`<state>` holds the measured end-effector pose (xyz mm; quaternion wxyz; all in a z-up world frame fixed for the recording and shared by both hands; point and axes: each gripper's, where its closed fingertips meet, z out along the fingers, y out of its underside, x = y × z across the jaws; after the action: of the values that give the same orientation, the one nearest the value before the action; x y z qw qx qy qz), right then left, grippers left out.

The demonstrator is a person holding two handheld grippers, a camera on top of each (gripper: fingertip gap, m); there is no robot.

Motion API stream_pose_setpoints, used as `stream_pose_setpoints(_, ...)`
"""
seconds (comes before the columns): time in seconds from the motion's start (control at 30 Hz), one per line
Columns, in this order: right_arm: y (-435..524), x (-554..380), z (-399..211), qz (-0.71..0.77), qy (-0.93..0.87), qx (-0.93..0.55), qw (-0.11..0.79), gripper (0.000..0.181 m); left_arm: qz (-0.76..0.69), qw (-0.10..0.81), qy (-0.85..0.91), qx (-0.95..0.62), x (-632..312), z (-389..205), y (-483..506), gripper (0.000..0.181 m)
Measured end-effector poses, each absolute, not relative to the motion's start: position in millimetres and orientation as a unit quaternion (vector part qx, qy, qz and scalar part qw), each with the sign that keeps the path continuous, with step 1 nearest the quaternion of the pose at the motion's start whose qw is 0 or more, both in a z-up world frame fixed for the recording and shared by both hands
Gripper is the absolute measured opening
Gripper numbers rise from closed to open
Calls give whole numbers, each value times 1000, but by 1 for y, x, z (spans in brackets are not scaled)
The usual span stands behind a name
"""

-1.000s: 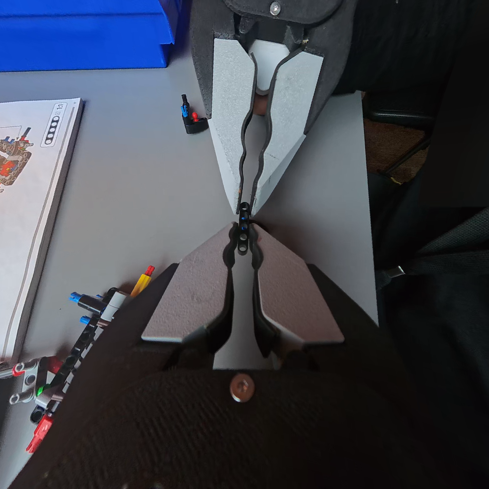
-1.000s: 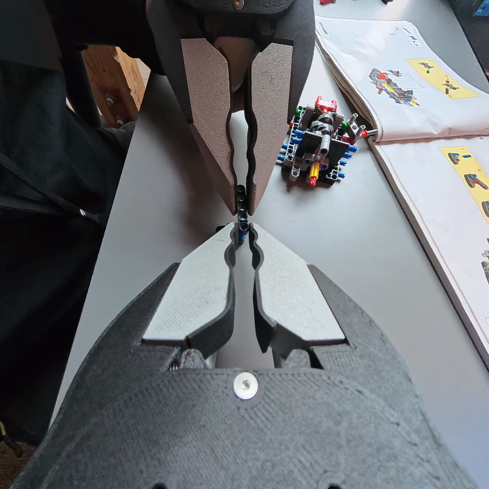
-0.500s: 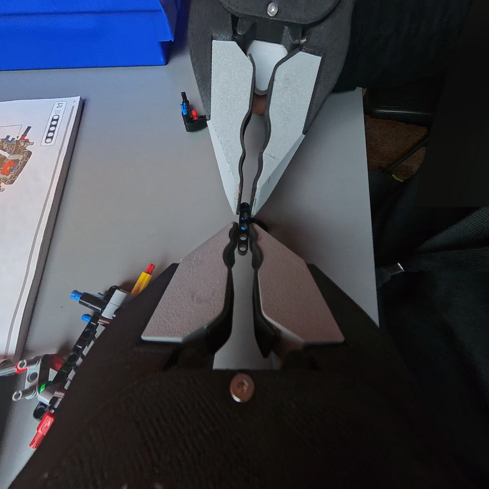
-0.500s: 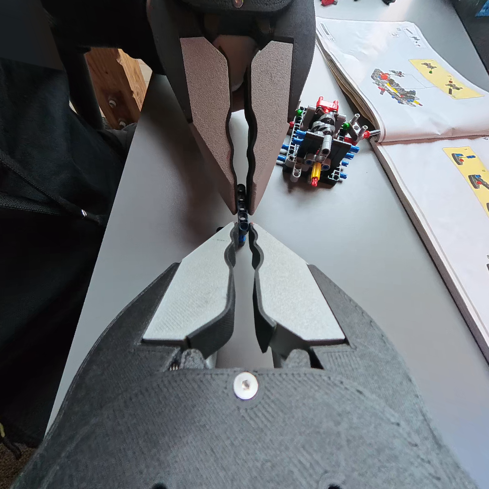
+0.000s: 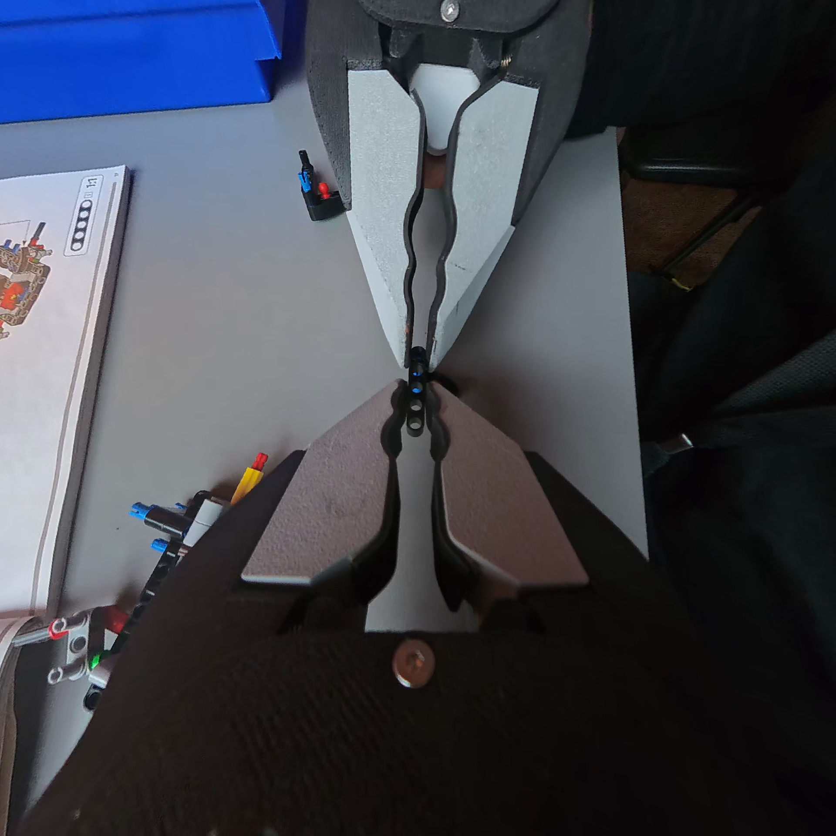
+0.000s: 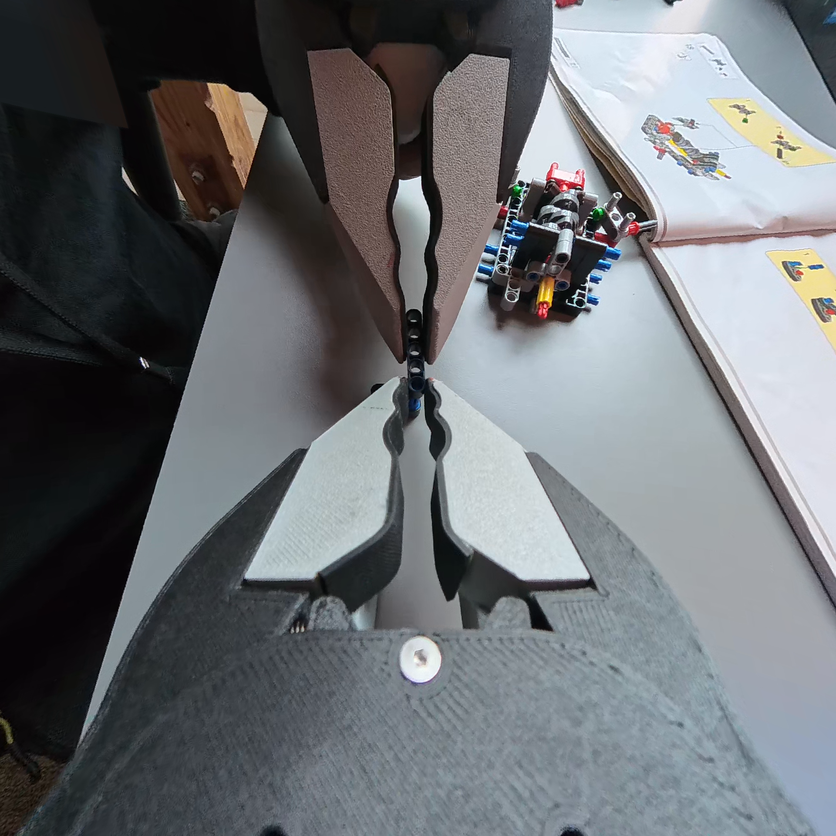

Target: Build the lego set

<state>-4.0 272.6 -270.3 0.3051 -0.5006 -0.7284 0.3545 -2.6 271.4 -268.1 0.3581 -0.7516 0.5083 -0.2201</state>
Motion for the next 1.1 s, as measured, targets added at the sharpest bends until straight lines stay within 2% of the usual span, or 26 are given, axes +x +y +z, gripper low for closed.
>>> stream_pose_setpoints(0.47, 271, -5, -271, 358, -725, -510, 294, 4, -218, 349, 521, -748, -4, -269, 269, 4)
stream_pose_setpoints(0.53, 267, -5, -280, 342, -737, -511, 280, 4, -196, 317, 542, -754, -5, -281, 265, 5)
stream_pose_setpoints(1.1, 269, -5, -280, 327, -741, -509, 292, 5, -194, 346, 533, -747, -3, -281, 268, 5)
